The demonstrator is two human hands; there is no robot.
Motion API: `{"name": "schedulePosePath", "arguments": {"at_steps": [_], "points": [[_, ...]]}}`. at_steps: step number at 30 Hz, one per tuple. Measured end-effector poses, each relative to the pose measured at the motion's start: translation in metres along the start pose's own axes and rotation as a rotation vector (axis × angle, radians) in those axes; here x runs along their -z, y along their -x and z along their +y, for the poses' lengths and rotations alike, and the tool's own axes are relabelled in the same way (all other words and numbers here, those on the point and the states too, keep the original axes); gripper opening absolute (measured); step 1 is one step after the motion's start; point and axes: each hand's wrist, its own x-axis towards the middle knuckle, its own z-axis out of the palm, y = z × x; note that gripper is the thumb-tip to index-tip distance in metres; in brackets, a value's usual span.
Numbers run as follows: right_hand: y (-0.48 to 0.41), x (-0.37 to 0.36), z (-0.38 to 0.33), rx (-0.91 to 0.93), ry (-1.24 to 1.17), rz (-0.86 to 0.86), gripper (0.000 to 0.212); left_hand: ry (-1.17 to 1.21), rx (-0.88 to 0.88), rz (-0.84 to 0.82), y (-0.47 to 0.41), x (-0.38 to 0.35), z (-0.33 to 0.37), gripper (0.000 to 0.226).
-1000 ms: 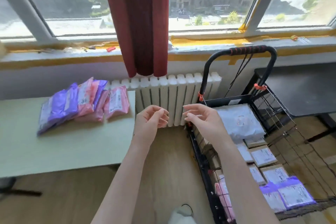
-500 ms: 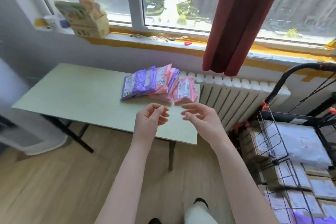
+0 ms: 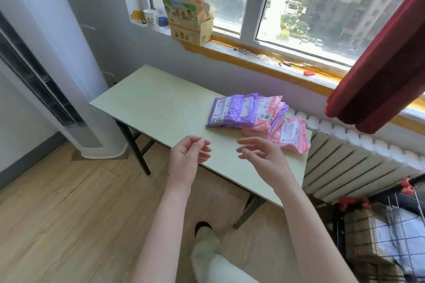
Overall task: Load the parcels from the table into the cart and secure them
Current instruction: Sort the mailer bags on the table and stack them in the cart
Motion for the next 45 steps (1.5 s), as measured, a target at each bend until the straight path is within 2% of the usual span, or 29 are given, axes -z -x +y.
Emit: {"name": "schedulePosePath", "arguments": {"at_steps": [8, 15, 22, 32, 36, 45], "points": [[-0.088, -0.024, -0.009, 0.016, -0.033, -0.017, 0.023, -0.051, -0.015, 0.067, -0.083, 0.015, 0.011, 0.024], [-0.171, -0.02, -0.011, -0.004, -0.06, 0.023, 0.024, -0.113, -0.005, 0.017, -0.176, -0.006, 0.018, 0.026], [-0.226, -0.004, 0.021, -0.147, -0.076, 0.063, 0.019, -0.182, 0.112, -0.035, -0.242, -0.03, -0.006, 0.024], [-0.288, -0.007, 0.066, -0.28, -0.009, 0.185, 0.026, -0.379, 0.231, -0.122, -0.333, -0.05, -0.058, 0.023], [-0.307, -0.021, 0.089, -0.367, 0.028, 0.267, 0.034, -0.43, 0.282, -0.176, -0.364, -0.056, -0.084, 0.019], [-0.336, -0.044, 0.114, -0.561, 0.096, 0.316, 0.053, -0.458, 0.501, -0.3, -0.412, -0.068, -0.126, 0.014]]}}
